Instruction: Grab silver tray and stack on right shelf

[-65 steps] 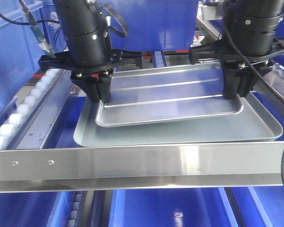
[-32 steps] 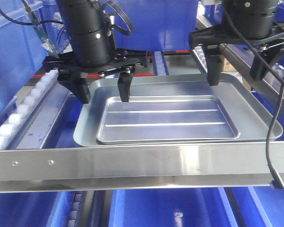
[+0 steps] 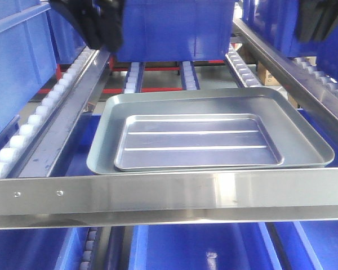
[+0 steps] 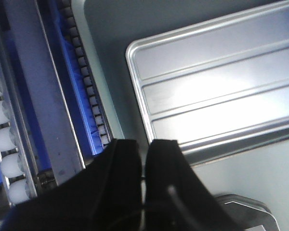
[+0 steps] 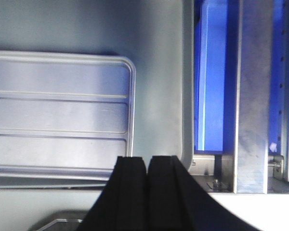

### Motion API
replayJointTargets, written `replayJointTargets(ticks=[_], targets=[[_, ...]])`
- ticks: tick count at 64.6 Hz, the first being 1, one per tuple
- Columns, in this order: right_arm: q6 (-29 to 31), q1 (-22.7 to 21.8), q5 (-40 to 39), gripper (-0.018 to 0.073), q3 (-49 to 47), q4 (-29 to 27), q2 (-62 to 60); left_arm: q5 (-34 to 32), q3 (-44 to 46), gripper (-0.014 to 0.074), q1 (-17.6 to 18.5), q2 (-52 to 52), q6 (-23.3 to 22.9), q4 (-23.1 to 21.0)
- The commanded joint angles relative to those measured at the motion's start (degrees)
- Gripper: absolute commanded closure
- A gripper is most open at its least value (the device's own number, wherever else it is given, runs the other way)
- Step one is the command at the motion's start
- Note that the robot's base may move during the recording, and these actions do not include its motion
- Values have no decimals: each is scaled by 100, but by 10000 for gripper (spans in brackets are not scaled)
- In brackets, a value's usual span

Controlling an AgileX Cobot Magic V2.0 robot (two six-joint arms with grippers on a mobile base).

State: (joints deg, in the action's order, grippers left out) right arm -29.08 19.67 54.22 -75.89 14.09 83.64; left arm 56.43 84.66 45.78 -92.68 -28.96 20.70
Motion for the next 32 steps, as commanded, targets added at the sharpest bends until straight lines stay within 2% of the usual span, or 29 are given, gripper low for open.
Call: replayJointTargets(ticks=[1,18,32], targets=[[128,2,-507,505,237,181,-716,-537,-486,687,166,822,-8,286],[152,2,-1643,509,2252,181,-2210,-2234,-2714,687,196,2412,-18,149],[372,2,-3257,509,4096,186,-3585,-3941,-4668,687,196,3650,-8,234]])
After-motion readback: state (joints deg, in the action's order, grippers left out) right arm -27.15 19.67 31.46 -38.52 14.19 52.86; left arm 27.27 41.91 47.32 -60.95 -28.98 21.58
